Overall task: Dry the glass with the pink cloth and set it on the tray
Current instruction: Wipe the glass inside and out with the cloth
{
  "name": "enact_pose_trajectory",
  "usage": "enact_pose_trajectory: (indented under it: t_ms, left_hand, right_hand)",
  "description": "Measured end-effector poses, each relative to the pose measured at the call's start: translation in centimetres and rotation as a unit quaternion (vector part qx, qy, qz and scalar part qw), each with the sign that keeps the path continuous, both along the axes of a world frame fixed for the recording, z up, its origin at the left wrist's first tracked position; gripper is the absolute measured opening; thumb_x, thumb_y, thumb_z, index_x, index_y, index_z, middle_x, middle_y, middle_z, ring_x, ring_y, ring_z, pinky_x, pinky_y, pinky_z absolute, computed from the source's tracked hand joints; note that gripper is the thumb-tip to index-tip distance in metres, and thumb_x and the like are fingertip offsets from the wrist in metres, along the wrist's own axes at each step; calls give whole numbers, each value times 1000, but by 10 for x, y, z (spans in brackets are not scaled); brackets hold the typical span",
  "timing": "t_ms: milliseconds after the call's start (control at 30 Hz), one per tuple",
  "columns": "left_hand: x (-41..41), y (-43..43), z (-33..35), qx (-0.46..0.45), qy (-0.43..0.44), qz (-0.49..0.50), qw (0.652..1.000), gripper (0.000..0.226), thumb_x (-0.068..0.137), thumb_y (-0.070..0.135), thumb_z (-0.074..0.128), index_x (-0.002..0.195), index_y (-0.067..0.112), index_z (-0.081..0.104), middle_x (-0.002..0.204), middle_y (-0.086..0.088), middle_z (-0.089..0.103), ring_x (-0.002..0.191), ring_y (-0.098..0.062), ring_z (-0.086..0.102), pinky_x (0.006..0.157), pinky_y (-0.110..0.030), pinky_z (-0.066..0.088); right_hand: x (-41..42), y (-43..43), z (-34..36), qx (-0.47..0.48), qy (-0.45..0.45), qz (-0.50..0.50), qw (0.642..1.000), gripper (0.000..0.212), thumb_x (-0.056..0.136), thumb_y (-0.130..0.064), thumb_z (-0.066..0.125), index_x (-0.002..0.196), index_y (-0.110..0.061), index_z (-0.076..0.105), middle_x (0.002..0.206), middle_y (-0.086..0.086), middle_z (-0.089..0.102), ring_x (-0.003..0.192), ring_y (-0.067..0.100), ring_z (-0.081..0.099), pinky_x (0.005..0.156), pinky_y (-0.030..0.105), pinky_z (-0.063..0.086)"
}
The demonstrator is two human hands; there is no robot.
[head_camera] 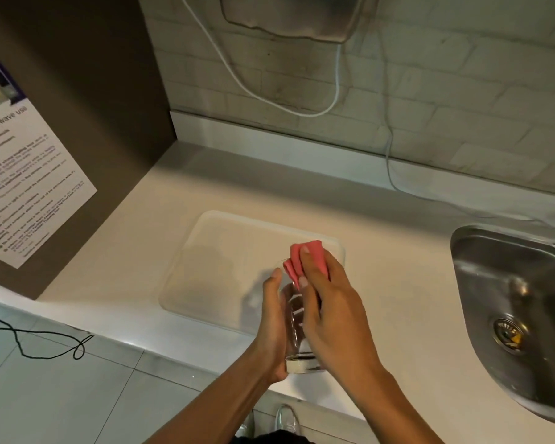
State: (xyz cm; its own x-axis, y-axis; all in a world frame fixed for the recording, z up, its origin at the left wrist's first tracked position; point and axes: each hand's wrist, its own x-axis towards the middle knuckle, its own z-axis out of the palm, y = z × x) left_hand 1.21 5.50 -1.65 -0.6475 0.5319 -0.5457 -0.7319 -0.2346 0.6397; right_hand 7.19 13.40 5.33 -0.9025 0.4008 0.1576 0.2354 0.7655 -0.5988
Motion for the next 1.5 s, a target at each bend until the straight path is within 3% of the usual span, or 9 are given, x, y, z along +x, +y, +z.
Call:
enact_pose_trajectory:
  t_ms: [167, 267, 367, 533, 667, 867, 1067, 1267, 1500]
  left_hand:
    - [-17, -9, -5, 13, 9, 9, 1000, 86, 79, 88, 48, 103, 14, 85, 96, -17, 81, 91, -30, 79, 79, -41, 61]
    - [-6, -6, -5, -5, -4, -2, 1000, 88, 82, 88, 45, 116, 15, 83, 115, -21, 81, 110, -35, 77, 97, -49, 60]
    - [6, -1, -1, 13, 4, -11, 1000, 76, 85, 84, 45, 119, 28, 83, 120, -16, 82, 112, -28, 79, 84, -40, 66]
    - [-19, -6, 4, 31, 11, 11, 999, 78, 82, 86, 46, 104, 24, 88, 101, -14, 85, 95, -26, 82, 78, -38, 64]
    - [-20, -7, 7, 6, 12, 12, 1000, 76, 90, 83, 42, 110, 24, 86, 114, -17, 83, 105, -30, 81, 77, -38, 65]
    - [-20, -2, 14, -18, 61, -1, 998, 72, 81, 87, 49, 101, 29, 88, 117, -16, 82, 115, -33, 75, 101, -53, 59]
    - [-26, -7, 14, -55, 103, -12, 993, 57, 82, 78, 51, 102, 38, 86, 108, -6, 86, 100, -22, 82, 86, -40, 63]
    - [-23, -10, 13, -78, 46, -48, 995, 70, 104, 67, 37, 118, 13, 78, 108, -18, 83, 95, -30, 80, 81, -43, 66]
    - [-17, -9, 15, -39, 10, -30, 999, 79, 92, 86, 34, 109, 28, 85, 109, -12, 85, 98, -24, 83, 73, -34, 67]
  right_hand:
    - [36, -19, -17, -31, -12, 81, 996, 61, 105, -27, 46, 151, -58, 20, 163, -32, -3, 140, -21, 14, 107, -3, 15]
    - [29, -8, -17, -79, -3, 50, 996, 53, 105, -24, 46, 150, -50, 32, 163, -28, 11, 134, -26, 21, 104, -6, 17]
    - [7, 5, -2, -113, 19, -2, 993, 48, 106, -24, 45, 150, -41, 39, 158, -22, 28, 133, -14, 38, 100, -6, 25]
    - [27, -14, -9, -59, 1, 89, 994, 56, 105, -23, 47, 149, -55, 30, 165, -26, 6, 142, -17, 14, 112, 2, 15]
    - [21, -5, -7, -167, 36, 29, 985, 48, 105, -25, 47, 150, -41, 39, 161, -23, 24, 119, -29, 42, 90, -2, 41]
    - [16, 2, -3, -143, 31, -1, 989, 48, 105, -32, 43, 152, -41, 36, 159, -24, 31, 139, -11, 35, 112, 5, 23]
    - [15, -5, -4, -89, 33, -17, 995, 53, 101, -32, 40, 153, -39, 34, 163, -17, 24, 141, -3, 29, 114, 9, 18]
    - [10, 6, -10, -146, 59, -54, 986, 50, 105, -17, 46, 150, -38, 37, 153, -18, 36, 113, -37, 32, 91, -12, 22]
    - [21, -10, -10, -67, 41, 64, 995, 56, 105, -24, 49, 147, -58, 32, 165, -28, 9, 147, -1, 24, 117, 25, 32]
